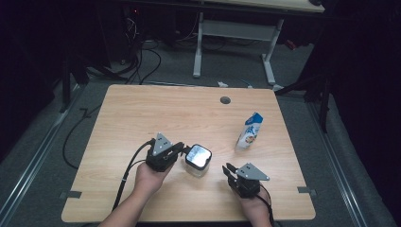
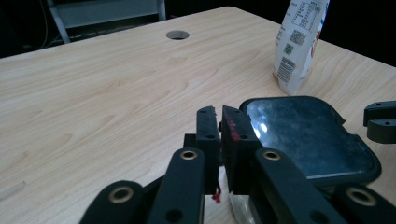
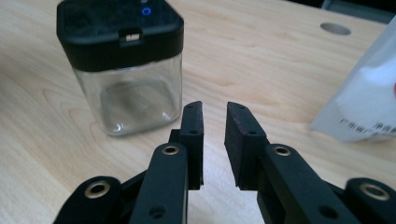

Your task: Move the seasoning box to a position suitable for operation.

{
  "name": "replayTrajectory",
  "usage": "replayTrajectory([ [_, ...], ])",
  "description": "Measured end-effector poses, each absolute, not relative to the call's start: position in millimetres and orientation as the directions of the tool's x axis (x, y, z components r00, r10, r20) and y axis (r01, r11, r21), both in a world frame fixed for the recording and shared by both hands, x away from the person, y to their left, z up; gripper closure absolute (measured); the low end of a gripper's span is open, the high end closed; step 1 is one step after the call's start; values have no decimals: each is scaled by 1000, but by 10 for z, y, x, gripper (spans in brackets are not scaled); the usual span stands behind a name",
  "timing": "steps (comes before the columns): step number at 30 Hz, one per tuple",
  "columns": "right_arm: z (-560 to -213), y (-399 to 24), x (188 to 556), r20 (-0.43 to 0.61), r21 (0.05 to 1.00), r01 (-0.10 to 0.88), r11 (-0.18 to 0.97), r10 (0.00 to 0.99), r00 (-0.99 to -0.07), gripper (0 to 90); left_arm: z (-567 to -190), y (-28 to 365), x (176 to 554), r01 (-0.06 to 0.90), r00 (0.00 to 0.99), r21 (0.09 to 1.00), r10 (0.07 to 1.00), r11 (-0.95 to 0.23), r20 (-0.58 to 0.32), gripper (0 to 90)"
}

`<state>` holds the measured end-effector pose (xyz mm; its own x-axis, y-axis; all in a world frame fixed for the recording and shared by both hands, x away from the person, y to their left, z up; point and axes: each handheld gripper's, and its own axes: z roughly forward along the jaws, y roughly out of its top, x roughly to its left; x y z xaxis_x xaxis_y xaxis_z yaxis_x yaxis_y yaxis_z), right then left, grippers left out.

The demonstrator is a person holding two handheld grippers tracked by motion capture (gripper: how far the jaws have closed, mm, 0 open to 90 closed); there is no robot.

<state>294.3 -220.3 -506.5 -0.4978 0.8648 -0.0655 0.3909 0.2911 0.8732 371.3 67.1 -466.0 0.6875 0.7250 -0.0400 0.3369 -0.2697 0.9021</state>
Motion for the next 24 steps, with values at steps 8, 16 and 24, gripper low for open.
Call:
replayTrajectory([
  [8,-4906,-2181,3167,-54,886,380,266,873,-485,822,-4684,546,3710,299,691,905,723,-301,12,899],
  [16,-4935,-2088,3213,-71,872,388,299,861,-503,860,-4699,522,3725,337,673,896,739,-288,-16,899],
  [24,-4954,-2085,3132,-48,874,389,290,849,-526,860,-4699,495,3707,327,667,896,745,-300,6,900],
])
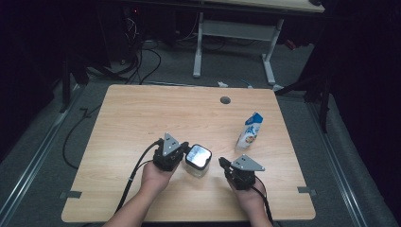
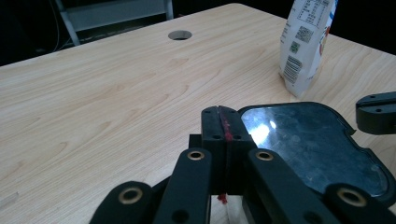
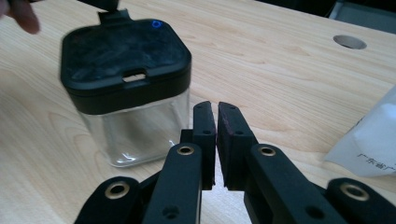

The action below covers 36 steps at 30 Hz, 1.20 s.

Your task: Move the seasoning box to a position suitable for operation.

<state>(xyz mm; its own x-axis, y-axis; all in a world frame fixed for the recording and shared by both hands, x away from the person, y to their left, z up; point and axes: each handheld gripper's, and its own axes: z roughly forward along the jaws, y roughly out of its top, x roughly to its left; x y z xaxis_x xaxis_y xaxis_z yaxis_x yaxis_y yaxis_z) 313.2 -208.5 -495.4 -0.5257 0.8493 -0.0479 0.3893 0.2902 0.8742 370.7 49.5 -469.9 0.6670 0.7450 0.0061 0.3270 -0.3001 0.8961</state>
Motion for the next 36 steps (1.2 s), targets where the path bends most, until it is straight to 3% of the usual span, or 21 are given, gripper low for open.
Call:
replayTrajectory([
  [36,-4888,-1993,3084,-44,888,359,287,830,-556,860,-4730,505,3703,318,671,906,741,-281,-6,900],
])
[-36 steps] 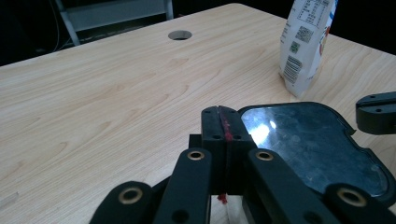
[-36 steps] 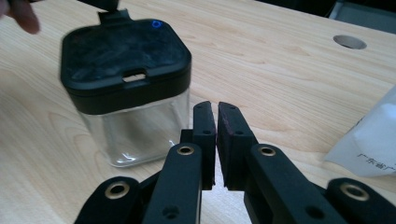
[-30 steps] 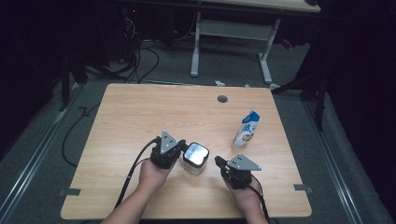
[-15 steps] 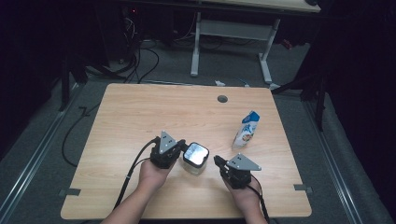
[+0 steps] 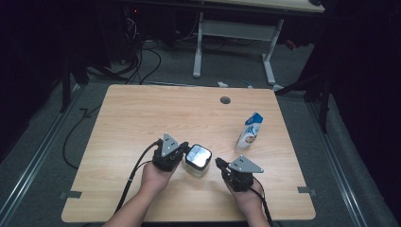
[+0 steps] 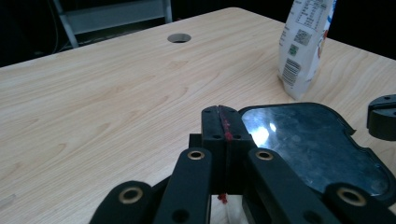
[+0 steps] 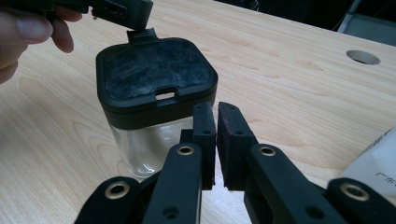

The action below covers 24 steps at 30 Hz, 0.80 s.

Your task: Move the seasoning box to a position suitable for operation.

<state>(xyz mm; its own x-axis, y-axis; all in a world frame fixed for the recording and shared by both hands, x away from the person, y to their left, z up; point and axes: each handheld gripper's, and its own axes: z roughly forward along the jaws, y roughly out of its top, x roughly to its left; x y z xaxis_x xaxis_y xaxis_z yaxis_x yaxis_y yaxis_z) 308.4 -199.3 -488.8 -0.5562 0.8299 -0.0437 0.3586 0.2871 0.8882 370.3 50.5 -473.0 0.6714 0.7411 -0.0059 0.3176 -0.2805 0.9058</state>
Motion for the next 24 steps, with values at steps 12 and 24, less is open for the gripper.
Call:
replayTrajectory([
  [12,-4888,-1966,3086,-44,891,352,288,824,-564,860,-4749,516,3700,317,668,911,744,-263,-18,900],
  [24,-4883,-1944,3091,-52,888,351,297,823,-566,899,-4753,527,3708,322,668,912,743,-254,-29,900],
])
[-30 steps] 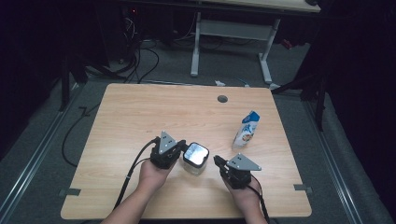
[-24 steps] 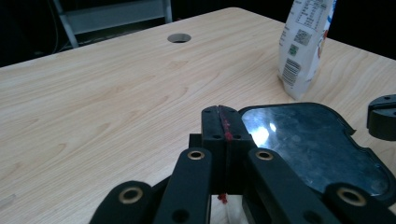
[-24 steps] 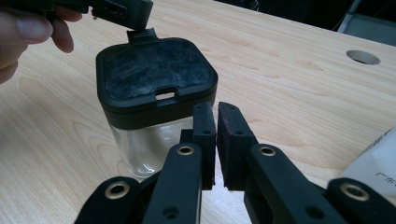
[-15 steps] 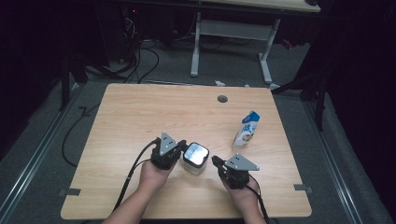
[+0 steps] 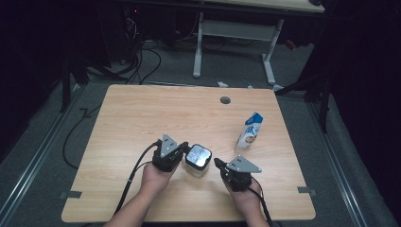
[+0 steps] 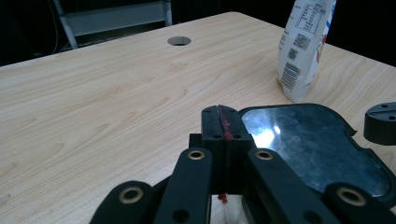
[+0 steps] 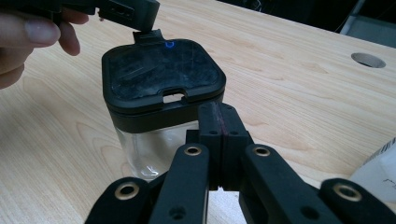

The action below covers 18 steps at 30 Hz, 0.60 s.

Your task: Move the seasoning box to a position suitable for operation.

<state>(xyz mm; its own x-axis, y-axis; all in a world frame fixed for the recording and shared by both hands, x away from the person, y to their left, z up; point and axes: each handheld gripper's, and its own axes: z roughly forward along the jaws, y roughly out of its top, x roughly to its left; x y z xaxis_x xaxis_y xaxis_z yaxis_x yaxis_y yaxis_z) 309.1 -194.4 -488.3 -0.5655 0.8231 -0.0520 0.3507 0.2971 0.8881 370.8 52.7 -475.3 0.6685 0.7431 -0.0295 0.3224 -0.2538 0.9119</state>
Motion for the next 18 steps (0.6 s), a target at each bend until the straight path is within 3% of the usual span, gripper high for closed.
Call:
replayTrajectory([
  [18,-4860,-1934,3144,-48,894,344,288,824,-564,898,-4758,534,3712,330,663,912,747,-243,-40,900],
])
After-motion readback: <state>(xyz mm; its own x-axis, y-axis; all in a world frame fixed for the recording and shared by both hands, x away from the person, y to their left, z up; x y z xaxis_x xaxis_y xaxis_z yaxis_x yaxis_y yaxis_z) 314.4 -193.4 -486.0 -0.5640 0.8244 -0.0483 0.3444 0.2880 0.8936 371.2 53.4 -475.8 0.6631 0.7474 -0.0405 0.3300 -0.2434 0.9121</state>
